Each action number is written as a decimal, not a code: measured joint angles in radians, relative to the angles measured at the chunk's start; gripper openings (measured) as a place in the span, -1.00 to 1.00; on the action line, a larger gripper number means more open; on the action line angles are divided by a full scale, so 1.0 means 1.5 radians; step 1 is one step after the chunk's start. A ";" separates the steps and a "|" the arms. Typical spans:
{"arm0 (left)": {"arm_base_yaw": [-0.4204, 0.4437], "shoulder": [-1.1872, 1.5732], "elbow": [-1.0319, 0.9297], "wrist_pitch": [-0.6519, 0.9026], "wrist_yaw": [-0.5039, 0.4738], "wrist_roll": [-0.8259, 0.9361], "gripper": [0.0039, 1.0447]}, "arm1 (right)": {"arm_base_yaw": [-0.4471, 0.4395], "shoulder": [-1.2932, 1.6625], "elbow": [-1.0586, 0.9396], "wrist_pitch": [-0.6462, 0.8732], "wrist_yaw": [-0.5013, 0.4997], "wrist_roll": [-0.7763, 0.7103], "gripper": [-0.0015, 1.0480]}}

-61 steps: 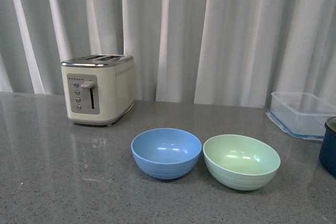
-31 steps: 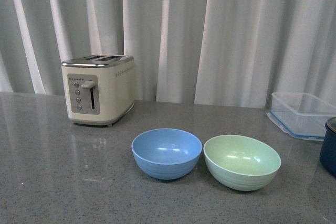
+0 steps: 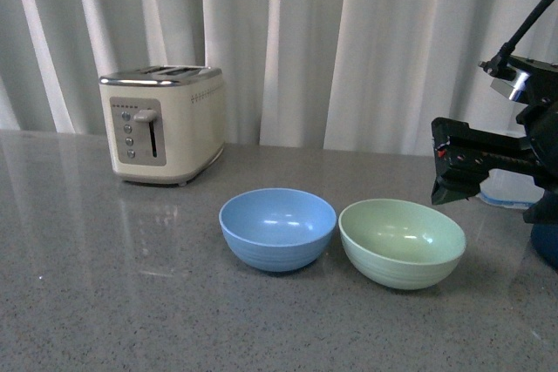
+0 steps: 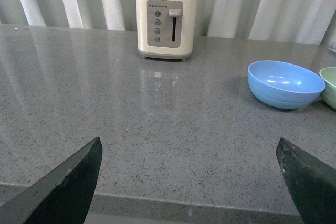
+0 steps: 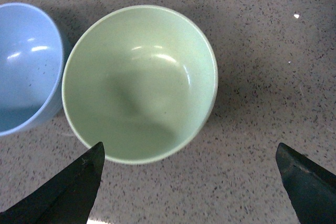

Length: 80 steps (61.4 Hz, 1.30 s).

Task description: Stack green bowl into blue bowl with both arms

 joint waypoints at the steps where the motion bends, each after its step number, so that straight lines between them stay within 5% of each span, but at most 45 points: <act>1: 0.000 0.000 0.000 0.000 0.000 0.000 0.87 | 0.000 0.005 0.004 0.000 0.001 0.003 0.81; 66: 0.000 0.000 0.000 0.000 0.000 0.000 0.87 | -0.040 0.220 0.120 0.054 -0.017 -0.070 0.80; 80: 0.000 0.000 0.000 0.000 0.000 0.000 0.87 | -0.041 0.228 0.120 0.061 -0.022 -0.071 0.19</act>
